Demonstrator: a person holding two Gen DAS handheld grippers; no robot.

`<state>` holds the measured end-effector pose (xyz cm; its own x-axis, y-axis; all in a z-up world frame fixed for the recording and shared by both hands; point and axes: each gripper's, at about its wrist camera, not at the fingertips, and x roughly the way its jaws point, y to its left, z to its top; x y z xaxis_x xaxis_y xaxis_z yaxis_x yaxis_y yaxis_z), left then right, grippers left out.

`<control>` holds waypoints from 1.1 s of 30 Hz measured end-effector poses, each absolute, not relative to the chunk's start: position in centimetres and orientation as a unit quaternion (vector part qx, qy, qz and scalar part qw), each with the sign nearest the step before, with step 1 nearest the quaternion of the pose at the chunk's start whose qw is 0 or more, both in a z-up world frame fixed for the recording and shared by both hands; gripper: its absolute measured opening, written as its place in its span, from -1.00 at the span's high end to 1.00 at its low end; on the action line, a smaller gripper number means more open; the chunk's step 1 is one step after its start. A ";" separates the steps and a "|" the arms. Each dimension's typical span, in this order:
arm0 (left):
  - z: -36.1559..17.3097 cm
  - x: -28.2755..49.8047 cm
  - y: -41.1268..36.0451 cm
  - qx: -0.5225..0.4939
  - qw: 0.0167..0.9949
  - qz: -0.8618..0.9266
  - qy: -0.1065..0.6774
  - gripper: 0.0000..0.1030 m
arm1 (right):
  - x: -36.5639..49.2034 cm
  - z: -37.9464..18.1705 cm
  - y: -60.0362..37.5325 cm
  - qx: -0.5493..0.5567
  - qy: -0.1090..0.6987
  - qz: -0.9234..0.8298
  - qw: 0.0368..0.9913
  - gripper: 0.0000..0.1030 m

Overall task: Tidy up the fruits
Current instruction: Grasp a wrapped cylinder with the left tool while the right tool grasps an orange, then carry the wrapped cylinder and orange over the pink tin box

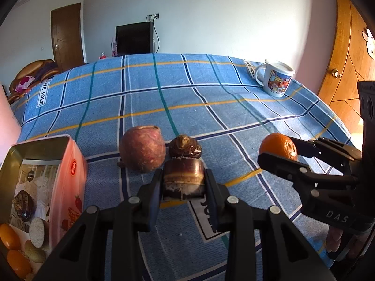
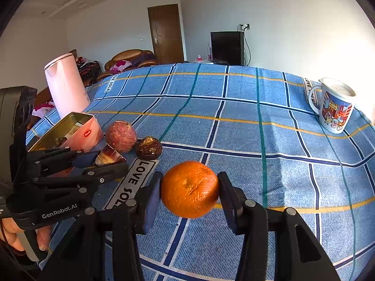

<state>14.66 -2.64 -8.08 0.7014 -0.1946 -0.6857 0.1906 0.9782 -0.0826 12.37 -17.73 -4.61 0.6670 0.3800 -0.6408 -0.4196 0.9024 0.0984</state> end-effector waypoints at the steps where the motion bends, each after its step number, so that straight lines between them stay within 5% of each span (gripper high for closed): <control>1: -7.9 14.5 -2.6 -0.001 0.925 -0.101 0.366 0.30 | 12.3 -4.5 -17.7 -0.029 0.341 0.218 0.914 0.05; 33: -5.4 10.9 -2.1 0.012 0.968 -0.055 0.245 0.30 | 8.5 -2.2 -18.3 -0.029 0.227 0.226 0.947 0.05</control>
